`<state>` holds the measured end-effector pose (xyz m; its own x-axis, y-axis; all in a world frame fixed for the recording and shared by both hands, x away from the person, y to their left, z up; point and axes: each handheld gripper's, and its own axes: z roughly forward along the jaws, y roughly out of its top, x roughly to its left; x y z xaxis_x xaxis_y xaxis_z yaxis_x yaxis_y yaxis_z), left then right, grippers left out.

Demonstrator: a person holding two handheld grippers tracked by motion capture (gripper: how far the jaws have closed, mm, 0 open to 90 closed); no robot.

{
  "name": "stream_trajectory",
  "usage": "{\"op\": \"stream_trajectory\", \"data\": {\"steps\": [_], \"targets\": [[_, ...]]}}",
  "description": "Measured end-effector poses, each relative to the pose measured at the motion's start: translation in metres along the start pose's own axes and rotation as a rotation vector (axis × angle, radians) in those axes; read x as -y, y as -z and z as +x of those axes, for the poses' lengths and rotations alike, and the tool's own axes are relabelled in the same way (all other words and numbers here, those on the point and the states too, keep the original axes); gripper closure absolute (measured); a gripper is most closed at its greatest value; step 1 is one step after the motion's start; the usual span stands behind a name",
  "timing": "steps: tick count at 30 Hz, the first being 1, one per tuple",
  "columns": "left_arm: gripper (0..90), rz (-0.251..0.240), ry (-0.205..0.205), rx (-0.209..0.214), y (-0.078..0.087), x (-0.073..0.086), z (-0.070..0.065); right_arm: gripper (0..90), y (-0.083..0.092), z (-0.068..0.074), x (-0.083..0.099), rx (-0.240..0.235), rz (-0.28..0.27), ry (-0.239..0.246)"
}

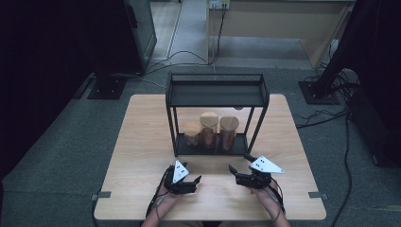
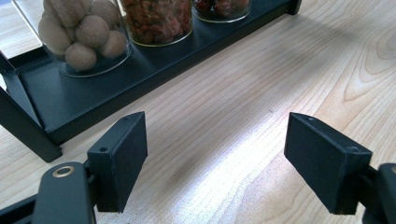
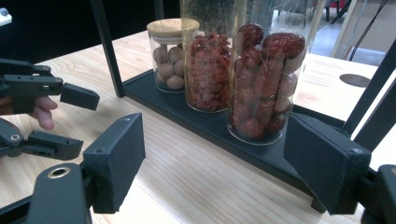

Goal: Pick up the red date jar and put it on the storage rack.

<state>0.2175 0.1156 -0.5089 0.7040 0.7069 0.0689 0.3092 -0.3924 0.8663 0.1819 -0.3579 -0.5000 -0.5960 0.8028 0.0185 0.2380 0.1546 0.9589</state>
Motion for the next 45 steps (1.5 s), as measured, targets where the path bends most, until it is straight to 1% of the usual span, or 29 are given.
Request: {"op": "stream_trajectory", "data": {"steps": [11,16,23,26,28,30,34,36,40,45], "targets": [[21.5,0.001,-0.002,-0.002,0.0,0.0,-0.001,20.6,0.003,0.005,0.005,-0.002,0.024,0.022],[21.4,0.0,-0.004,-0.002,0.0,0.0,0.0,20.6,-0.002,0.005,0.008,-0.002,0.028,0.016],[21.4,0.001,-0.007,-0.006,0.0,0.0,-0.002,20.6,-0.005,0.007,0.014,0.002,0.029,0.04],[21.4,0.0,-0.014,-0.008,0.0,0.0,-0.002,20.6,-0.007,0.008,0.017,0.004,0.031,0.03],[21.4,0.001,-0.011,-0.006,0.0,0.0,-0.002,20.5,-0.008,0.009,0.017,0.003,0.039,0.046],[21.4,0.0,-0.012,-0.006,0.0,0.0,-0.002,20.5,-0.009,0.011,0.018,0.001,0.042,0.051],[21.4,0.0,-0.014,-0.006,0.0,0.0,-0.002,20.4,-0.01,0.011,0.02,-0.003,0.038,0.05],[21.4,0.001,-0.011,-0.005,0.0,0.0,-0.002,20.5,-0.01,0.011,0.022,-0.007,0.034,0.037],[21.4,-0.002,-0.008,-0.005,0.0,0.0,-0.002,20.5,-0.012,0.011,0.026,0.0,0.023,0.029],[21.4,-0.001,-0.01,-0.005,0.0,0.0,-0.002,20.5,-0.015,0.01,0.029,0.012,0.03,0.022]]}}
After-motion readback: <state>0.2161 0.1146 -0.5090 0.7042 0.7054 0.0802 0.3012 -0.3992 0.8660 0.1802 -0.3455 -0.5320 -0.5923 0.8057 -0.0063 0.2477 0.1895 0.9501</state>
